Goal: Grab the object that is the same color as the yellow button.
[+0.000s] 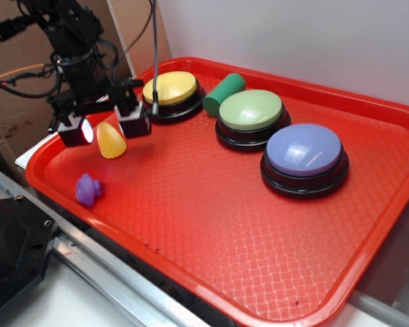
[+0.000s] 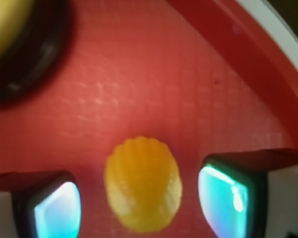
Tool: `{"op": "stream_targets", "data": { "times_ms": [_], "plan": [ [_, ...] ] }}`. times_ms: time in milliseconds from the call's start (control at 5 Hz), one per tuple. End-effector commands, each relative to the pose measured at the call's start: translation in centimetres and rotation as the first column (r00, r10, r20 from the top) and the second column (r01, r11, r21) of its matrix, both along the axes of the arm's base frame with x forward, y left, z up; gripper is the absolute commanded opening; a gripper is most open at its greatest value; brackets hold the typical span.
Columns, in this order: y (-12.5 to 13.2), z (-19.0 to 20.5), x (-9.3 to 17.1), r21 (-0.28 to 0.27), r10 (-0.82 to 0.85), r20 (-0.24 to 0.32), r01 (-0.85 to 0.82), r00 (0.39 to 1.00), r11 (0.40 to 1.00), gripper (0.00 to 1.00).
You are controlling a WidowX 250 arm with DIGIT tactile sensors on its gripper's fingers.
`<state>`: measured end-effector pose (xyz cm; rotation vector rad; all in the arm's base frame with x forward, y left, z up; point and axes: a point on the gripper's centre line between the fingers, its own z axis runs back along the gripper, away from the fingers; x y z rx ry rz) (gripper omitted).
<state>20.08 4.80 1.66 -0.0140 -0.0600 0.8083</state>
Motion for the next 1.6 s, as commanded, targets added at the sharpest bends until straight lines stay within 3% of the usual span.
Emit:
{"op": "stream_targets", "data": {
  "times_ms": [0, 200, 400, 600, 800, 1200, 1400],
  "plan": [
    [0.4, -0.5, -0.3, 0.006, 0.046, 0.011, -0.046, 0.999, 0.999, 0.0],
    [-0.1, 0.5, -0.1, -0.073, -0.035, 0.021, 0.036, 0.999, 0.997, 0.0],
    [-1.9, 3.8, 0.1, -0.107, -0.2, 0.014, 0.2, 0.98, 0.974, 0.0],
    [-4.7, 7.5, -0.4, -0.054, -0.374, 0.013, 0.374, 0.927, 0.926, 0.0],
    [-7.6, 10.6, -1.4, -0.028, -0.506, 0.053, 0.508, 0.861, 0.861, 0.0],
    [-10.2, 14.9, -3.4, -0.032, -0.592, 0.112, 0.598, 0.798, 0.801, 0.0],
    [-10.1, 15.1, -3.6, -0.046, -0.606, 0.088, 0.611, 0.791, 0.791, 0.0]
  ]
}}
